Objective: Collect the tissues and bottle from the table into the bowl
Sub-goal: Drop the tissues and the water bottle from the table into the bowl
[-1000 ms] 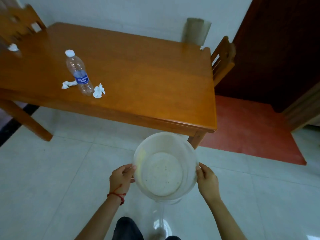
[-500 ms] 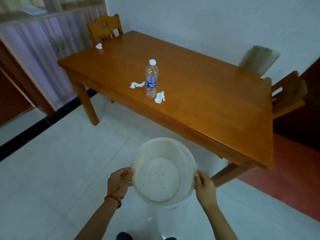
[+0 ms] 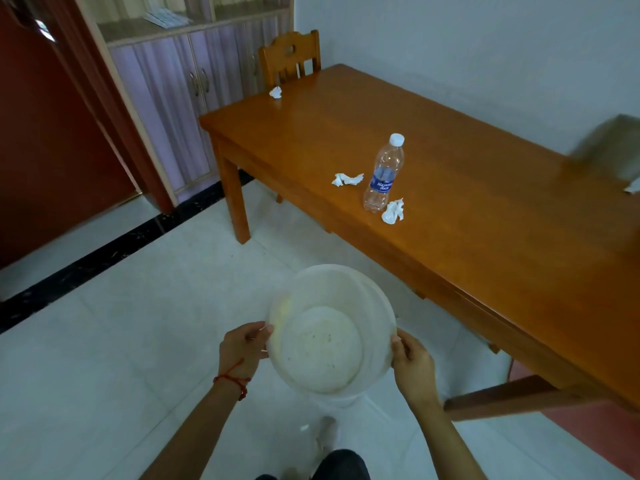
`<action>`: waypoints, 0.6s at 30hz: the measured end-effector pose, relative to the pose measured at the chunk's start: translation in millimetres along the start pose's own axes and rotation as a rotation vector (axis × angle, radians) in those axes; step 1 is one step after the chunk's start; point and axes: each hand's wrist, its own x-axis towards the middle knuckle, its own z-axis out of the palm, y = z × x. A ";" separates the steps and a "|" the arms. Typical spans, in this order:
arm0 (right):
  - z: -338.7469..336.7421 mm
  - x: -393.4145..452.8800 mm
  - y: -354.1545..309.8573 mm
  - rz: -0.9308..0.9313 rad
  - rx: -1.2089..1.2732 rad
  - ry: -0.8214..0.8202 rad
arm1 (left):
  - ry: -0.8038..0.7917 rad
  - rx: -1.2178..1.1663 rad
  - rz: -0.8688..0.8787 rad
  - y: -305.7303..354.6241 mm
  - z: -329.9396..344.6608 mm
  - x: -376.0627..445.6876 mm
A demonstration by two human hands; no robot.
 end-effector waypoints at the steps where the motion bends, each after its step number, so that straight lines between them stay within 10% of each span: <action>1: 3.6 6.9 -0.8 0.005 -0.004 -0.002 | 0.003 0.002 0.000 2.0 0.5 6.5; 18: 54.3 148.7 -25.2 0.060 -0.013 -0.035 | -0.031 0.058 -0.068 39.7 24.2 158.6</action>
